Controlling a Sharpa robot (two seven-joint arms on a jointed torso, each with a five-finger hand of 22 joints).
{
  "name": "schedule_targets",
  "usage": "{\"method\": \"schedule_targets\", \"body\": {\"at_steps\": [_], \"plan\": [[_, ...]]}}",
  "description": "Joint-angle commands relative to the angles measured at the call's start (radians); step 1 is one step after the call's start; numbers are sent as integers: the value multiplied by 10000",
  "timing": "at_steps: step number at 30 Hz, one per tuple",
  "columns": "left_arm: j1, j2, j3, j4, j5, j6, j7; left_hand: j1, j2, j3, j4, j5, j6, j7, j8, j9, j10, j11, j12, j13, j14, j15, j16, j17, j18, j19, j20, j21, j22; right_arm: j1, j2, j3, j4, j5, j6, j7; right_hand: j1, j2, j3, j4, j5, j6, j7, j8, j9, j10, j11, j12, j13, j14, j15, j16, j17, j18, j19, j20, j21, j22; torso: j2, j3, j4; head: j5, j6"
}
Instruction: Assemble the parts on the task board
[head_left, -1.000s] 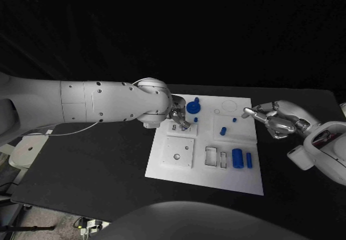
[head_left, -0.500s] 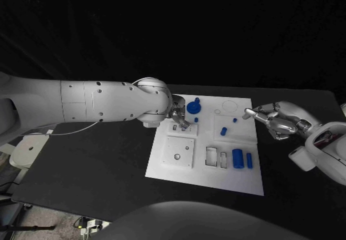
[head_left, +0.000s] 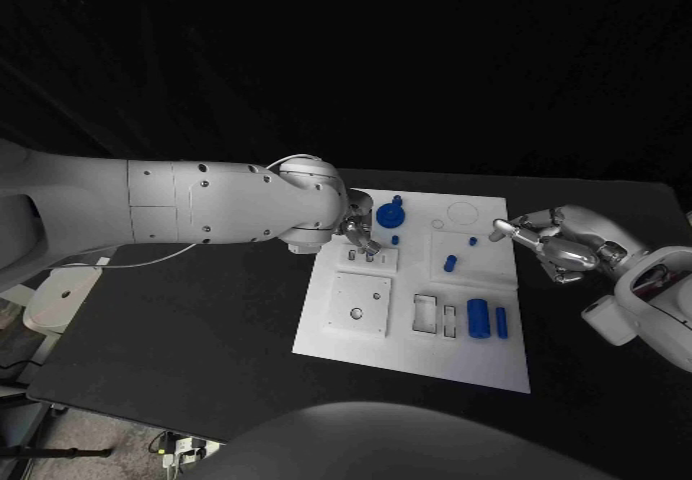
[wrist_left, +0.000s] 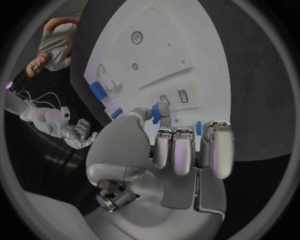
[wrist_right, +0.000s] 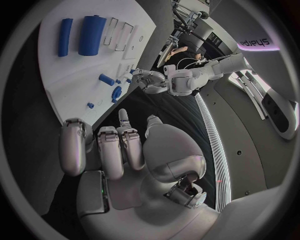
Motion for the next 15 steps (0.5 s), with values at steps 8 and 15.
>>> {"method": "schedule_targets", "body": {"at_steps": [8, 15], "plan": [[-77, 118, -4, -8, -307, -56, -114, 65, -48, 63, 14, -60, -36, -24, 33, 15, 1077, -11, -56, 2629, 1073, -4, 25, 2631, 1, 666, -26, -15, 2433, -1, 6, -1, -18, -10, 216, -140, -74, 8, -64, -23, -53, -15, -15, 15, -19, 1040, -20, 38, 2632, 1044, -38, 35, 2630, 38, -46, -17, -76, 1882, -14, 3, -15, 58, 1], [-129, 126, -4, -34, -283, 27, -157, 68, -42, 72, 14, -69, -40, -23, 33, 16, 1077, -10, -56, 2629, 1073, -3, 25, 2631, 2, 664, -26, -18, 2432, -6, 8, -2, -50, -13, 246, -199, -70, 9, -64, -26, -51, -20, -14, 12, -21, 1040, -19, 38, 2632, 1044, -38, 35, 2630, 40, -53, -18, -84, 1879, -14, 6, -7, 67, 1]]}}
